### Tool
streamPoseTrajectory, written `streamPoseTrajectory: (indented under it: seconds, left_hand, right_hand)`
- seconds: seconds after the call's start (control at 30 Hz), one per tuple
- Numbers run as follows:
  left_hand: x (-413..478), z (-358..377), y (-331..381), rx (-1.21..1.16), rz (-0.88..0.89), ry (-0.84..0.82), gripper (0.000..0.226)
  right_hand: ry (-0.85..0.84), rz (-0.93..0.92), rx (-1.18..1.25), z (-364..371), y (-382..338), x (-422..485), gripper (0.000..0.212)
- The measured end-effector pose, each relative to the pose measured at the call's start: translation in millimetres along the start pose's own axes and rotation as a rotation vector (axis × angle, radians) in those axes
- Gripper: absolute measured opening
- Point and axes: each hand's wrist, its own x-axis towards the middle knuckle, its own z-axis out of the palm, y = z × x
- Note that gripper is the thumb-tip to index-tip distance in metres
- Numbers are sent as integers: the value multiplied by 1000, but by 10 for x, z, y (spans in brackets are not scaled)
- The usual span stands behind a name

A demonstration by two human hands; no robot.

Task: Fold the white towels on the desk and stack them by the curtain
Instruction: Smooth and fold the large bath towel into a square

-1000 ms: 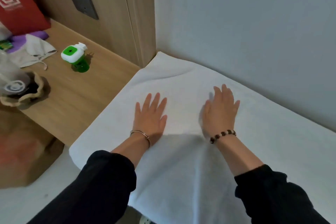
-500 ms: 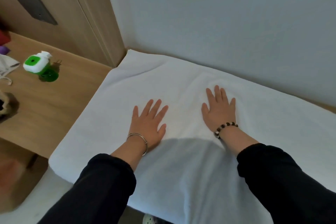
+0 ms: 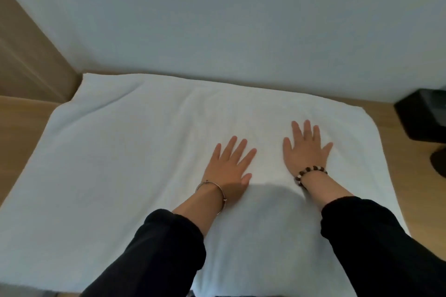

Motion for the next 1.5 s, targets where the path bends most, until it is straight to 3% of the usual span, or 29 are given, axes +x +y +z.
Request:
streamPoseTrajectory:
  seconds: [0.23,0.3,0.37,0.43,0.53,0.63,0.77,0.93,1.03,1.13,1.23,1.3,1.43,1.5]
  left_hand:
    - [244,81,344,15,-56,34,64]
    - [263,126,350,35,-73,53,65]
    - [291,135,345,69,-97,45,65]
    - [382,62,416,74,-151,37,60]
    - [594,-69,695,25,-272,113,50]
    - [676,24,851,-77,-220,152,55]
    - [656,75,813,-39,200,109,69]
    - [695,93,827,62,209,86,70]
    - [698,87,822,71,197,82,69]
    - [701,100,824,77,188,89,68]
    - [708,122,814,84,164,95,67]
    - [715,127,815,87,156,101,67]
    - [718,130,819,93,152,109,67]
    - [733,121,813,83,146,109,66]
  right_hand:
    - [-13,-172,-8,-146,252,334,58]
    - [125,-233,131,-238,407,413,48]
    - [428,-73,279,-337,679,498,39]
    - [561,265,350,-444,971,620,39]
    - [319,606,336,-514,1238,859,53]
    - [205,595,314,-486,1352,1080,51]
    - [207,444,211,-453,1503,1314,31]
    - [290,460,274,-488,1593,1475,35]
    - [385,487,373,-549,1510,1309,52]
    - [288,326,260,-493,1255,794,64]
    - [94,5,73,-150,1013,67,61]
    - [26,-84,-2,-18,1168,-221,59]
    - [-30,262,-20,-130,1830,-249,59]
    - [-5,310,-21,-132,1731,-335,62]
